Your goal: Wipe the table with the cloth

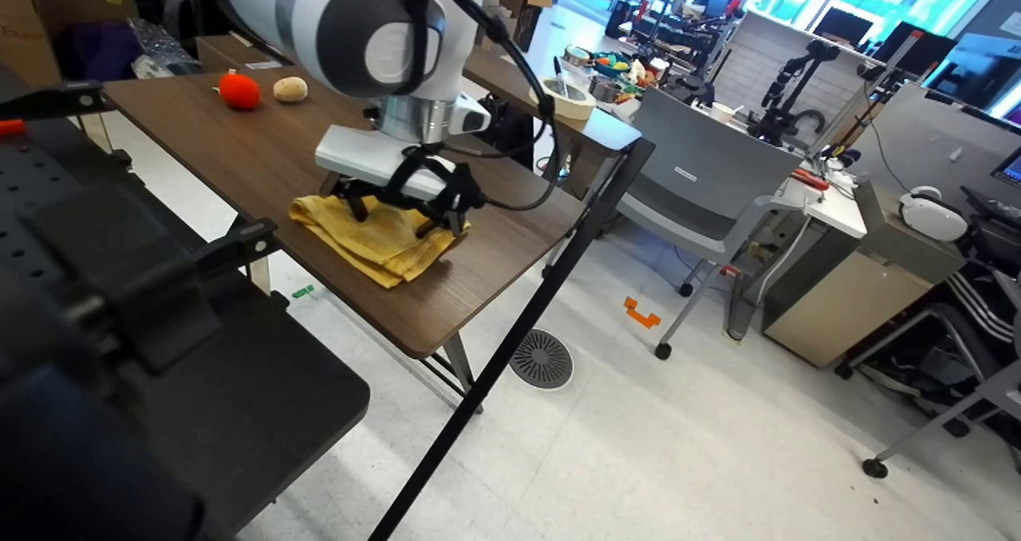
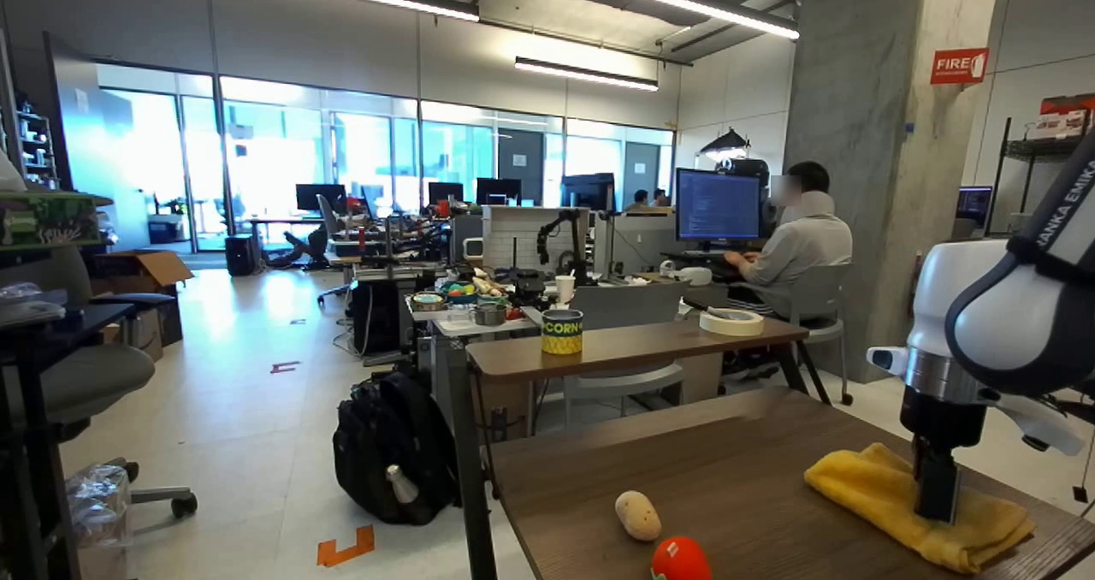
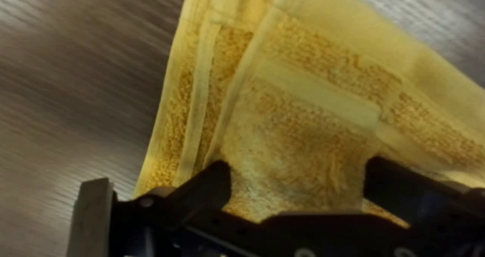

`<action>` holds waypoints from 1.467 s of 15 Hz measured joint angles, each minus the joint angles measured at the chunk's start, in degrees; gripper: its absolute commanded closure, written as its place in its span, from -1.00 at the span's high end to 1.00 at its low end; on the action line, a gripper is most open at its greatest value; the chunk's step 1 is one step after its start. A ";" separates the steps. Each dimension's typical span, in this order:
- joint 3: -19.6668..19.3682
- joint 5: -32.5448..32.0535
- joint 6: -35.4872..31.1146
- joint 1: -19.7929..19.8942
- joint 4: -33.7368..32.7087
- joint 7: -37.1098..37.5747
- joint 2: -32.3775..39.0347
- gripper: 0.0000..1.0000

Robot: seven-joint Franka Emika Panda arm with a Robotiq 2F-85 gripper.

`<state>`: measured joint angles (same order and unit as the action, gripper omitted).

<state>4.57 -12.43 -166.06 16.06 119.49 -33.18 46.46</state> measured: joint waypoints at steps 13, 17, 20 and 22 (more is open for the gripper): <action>-5.39 -2.21 -17.54 0.60 1.88 4.32 0.80 1.00; -10.31 -2.26 -14.39 -1.10 -5.53 7.79 5.07 1.00; -7.69 -2.75 -13.90 -0.38 -5.52 7.81 4.72 1.00; -2.35 -3.46 -13.91 1.72 -3.41 7.12 3.20 1.00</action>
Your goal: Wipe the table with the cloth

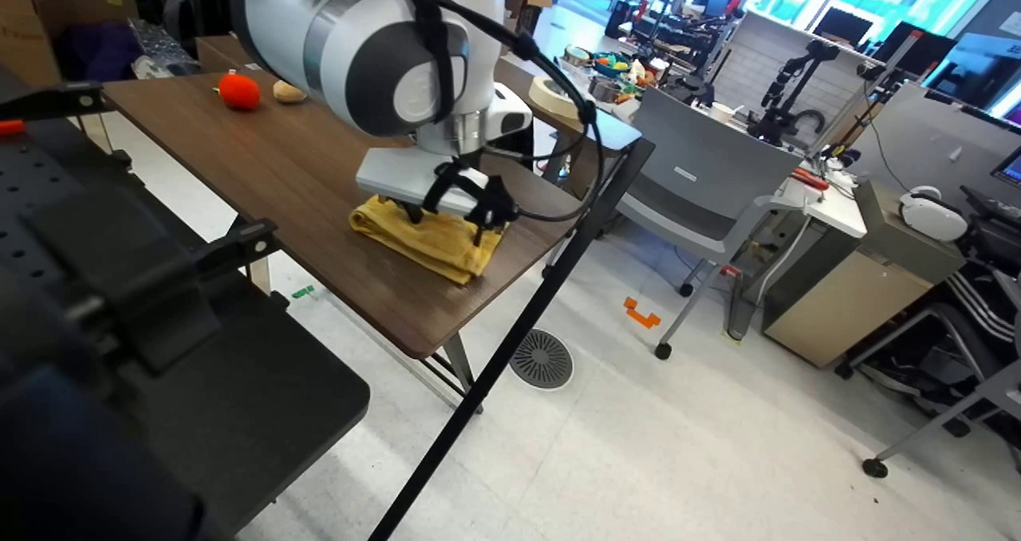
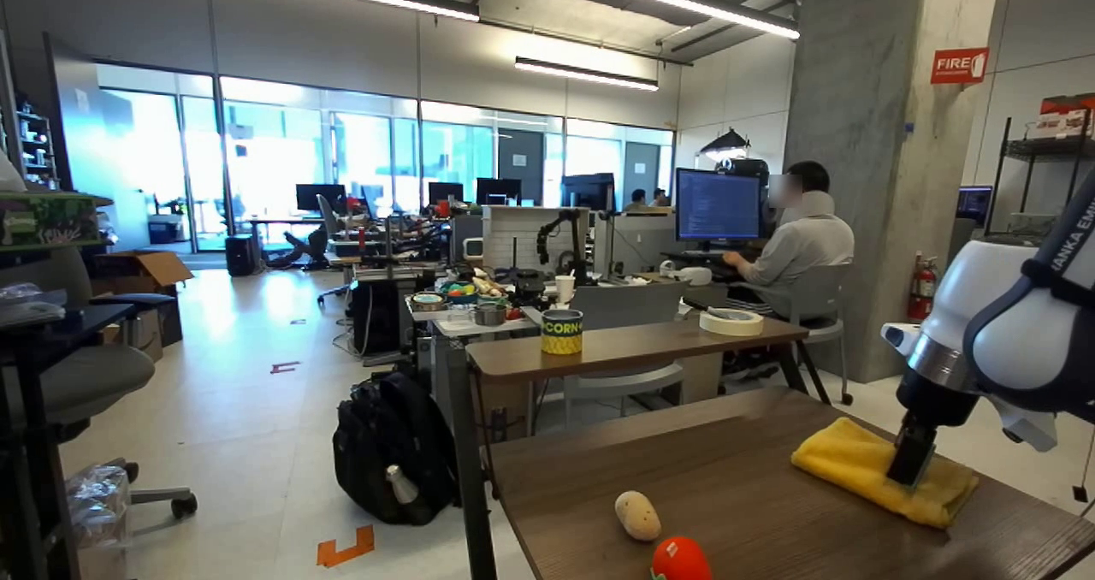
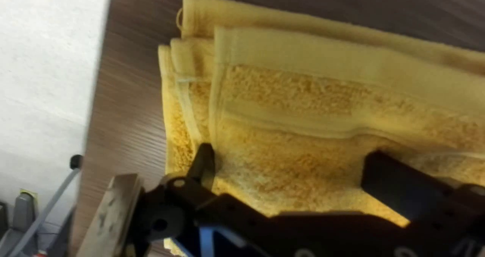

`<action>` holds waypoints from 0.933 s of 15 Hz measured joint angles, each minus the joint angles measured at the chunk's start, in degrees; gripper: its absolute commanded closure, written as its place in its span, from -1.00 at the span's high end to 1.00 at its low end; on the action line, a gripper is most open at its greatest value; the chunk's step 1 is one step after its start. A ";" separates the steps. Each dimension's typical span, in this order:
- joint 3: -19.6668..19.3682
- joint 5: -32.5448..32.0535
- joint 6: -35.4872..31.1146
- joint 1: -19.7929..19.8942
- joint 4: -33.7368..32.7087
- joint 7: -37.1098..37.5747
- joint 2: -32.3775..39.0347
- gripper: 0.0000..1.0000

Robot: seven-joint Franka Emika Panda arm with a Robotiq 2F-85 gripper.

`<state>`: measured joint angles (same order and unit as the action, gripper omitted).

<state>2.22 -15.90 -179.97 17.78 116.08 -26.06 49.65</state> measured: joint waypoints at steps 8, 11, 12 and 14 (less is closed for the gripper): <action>17.23 -0.90 -0.10 3.59 15.35 -1.53 -5.95 1.00; 18.42 -0.91 -0.10 3.58 17.51 -1.72 -6.27 1.00; 18.51 -0.91 -0.10 3.58 17.73 -1.73 -6.34 1.00; 18.27 -0.90 -0.10 3.57 17.47 -1.73 -6.35 1.00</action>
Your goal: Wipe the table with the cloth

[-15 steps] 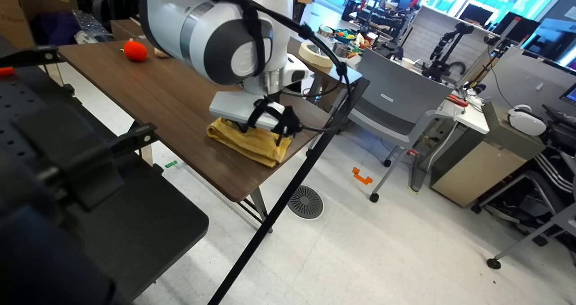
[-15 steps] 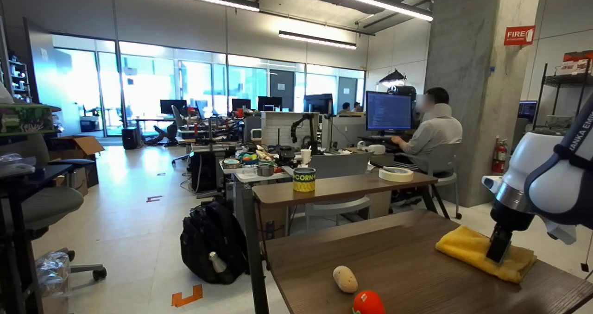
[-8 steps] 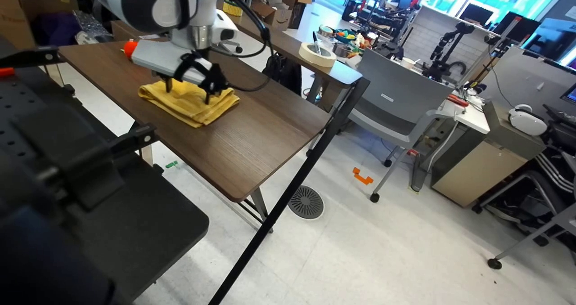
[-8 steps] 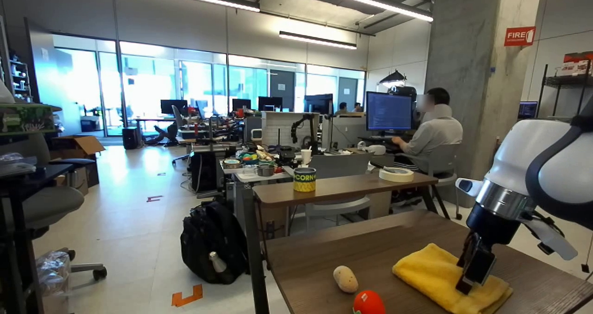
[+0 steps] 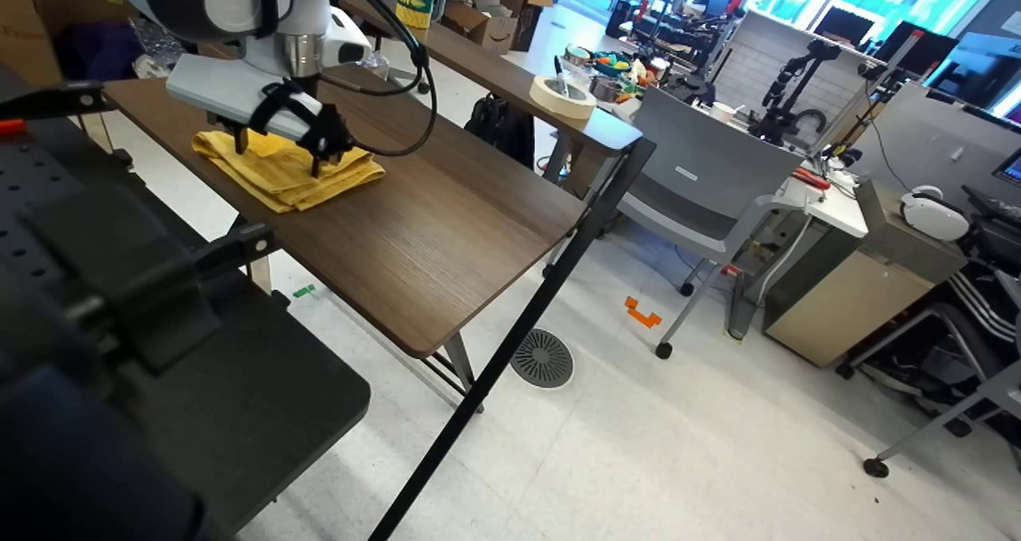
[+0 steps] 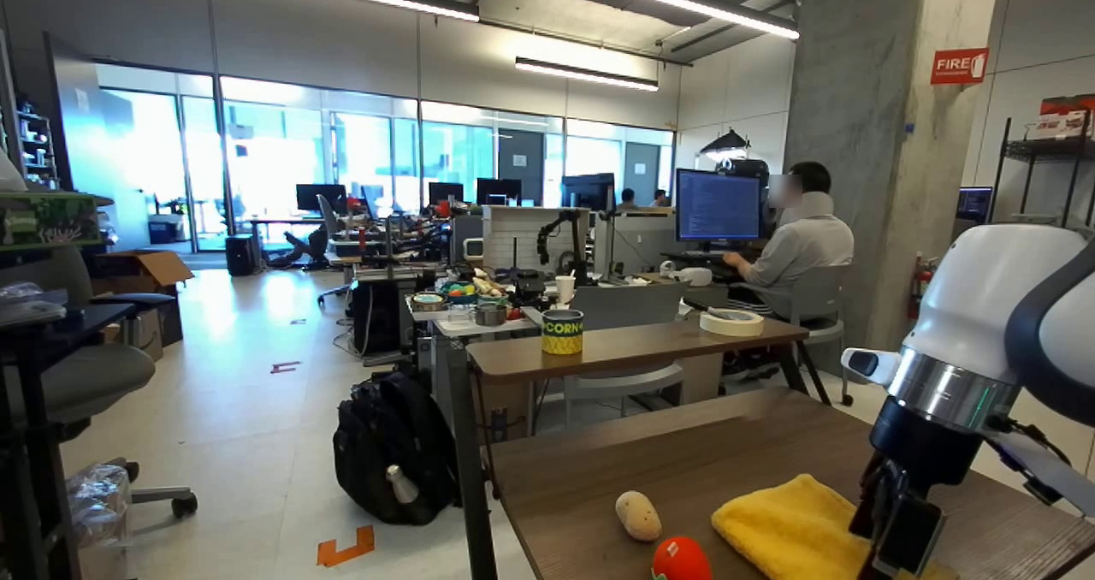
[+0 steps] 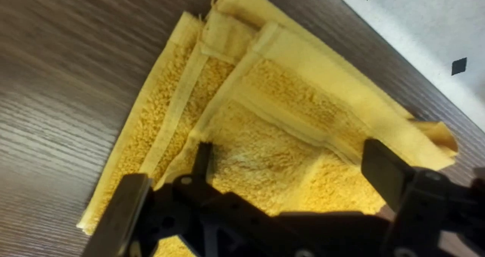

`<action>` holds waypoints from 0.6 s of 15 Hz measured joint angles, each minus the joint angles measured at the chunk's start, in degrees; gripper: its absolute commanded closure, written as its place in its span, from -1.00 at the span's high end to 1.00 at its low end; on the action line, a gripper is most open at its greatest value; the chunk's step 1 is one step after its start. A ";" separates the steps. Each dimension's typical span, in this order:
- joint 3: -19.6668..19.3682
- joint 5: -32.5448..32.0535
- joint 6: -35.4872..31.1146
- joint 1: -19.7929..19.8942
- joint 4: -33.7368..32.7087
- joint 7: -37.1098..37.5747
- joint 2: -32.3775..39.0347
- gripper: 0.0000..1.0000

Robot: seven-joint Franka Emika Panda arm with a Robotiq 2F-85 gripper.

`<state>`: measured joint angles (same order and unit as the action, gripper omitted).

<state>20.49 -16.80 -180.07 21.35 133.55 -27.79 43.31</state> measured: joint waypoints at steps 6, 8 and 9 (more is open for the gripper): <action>-13.44 0.09 4.97 -2.88 -7.92 0.19 0.74 1.00; -21.45 0.06 5.93 -5.66 -11.76 0.62 2.38 1.00; -25.26 0.04 5.99 -7.38 -13.80 1.41 3.75 1.00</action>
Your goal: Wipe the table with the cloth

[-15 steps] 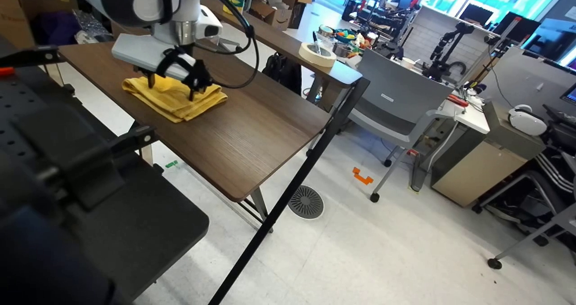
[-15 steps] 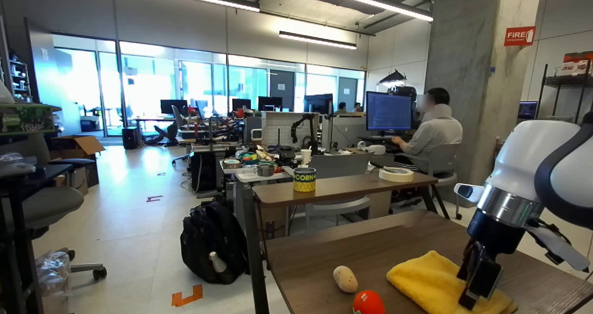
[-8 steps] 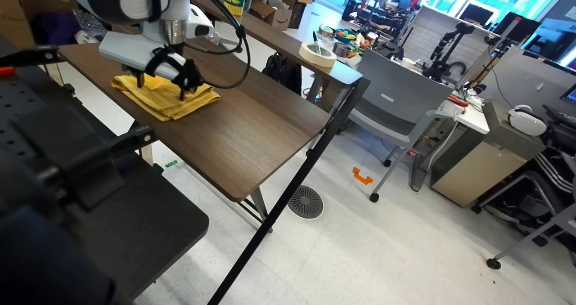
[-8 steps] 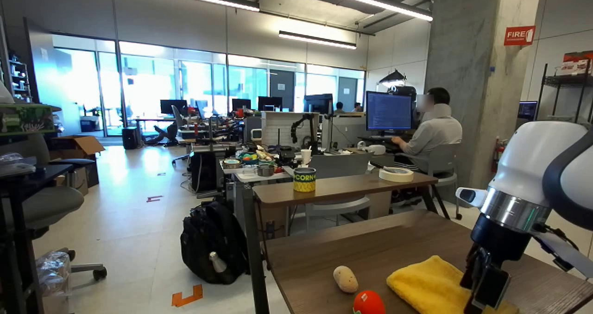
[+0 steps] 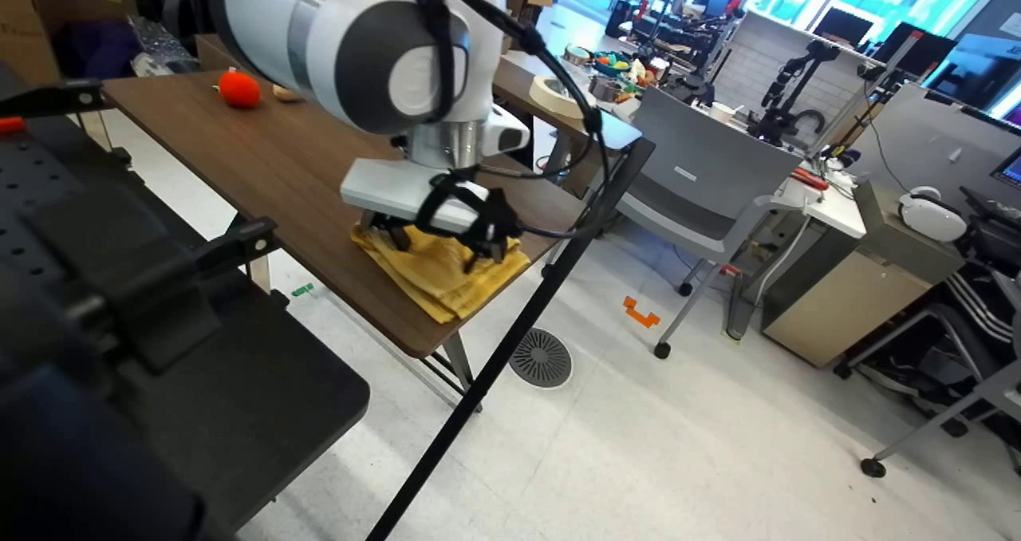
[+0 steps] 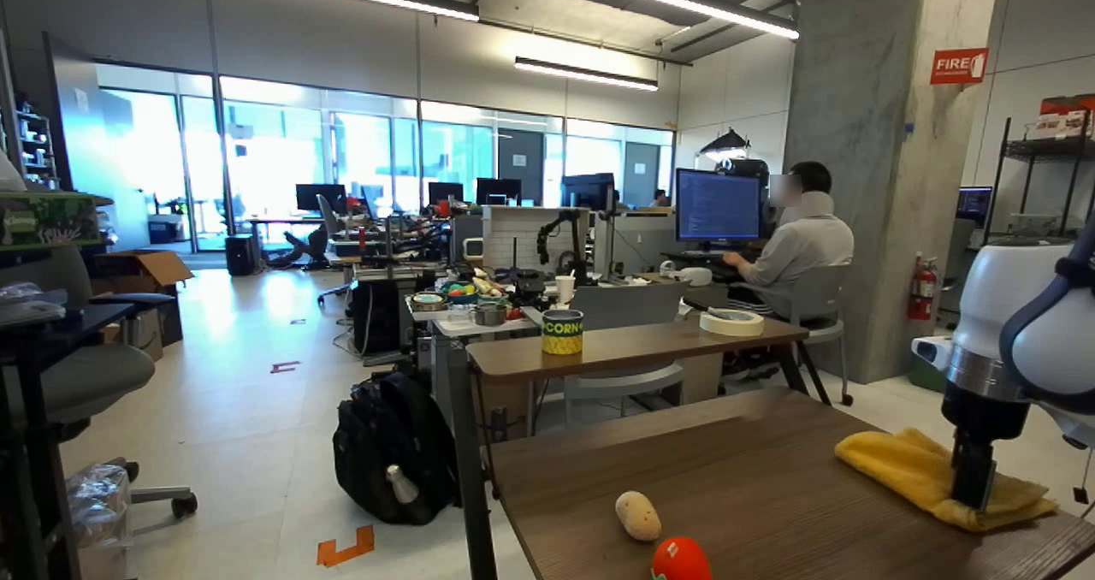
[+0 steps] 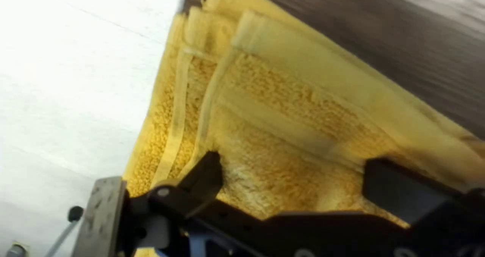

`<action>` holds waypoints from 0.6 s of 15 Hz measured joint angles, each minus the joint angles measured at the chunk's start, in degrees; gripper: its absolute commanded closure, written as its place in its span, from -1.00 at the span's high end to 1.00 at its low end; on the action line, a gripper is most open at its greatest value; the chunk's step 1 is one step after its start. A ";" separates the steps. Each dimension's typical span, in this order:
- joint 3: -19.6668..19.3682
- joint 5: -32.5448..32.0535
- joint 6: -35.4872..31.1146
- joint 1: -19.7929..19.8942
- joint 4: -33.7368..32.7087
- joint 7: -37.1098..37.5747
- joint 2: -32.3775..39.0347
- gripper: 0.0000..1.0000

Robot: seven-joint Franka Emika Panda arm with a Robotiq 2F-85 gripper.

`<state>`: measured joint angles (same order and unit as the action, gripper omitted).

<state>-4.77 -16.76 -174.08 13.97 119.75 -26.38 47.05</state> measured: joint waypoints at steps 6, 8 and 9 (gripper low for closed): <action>-6.16 0.00 1.67 -3.89 -5.79 2.48 3.84 1.00; -4.96 0.00 1.67 -2.98 -5.78 2.18 3.45 1.00; -3.87 0.00 1.67 -1.92 -5.52 1.63 2.88 1.00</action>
<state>-8.64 -16.75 -172.40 12.05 114.23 -24.75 49.94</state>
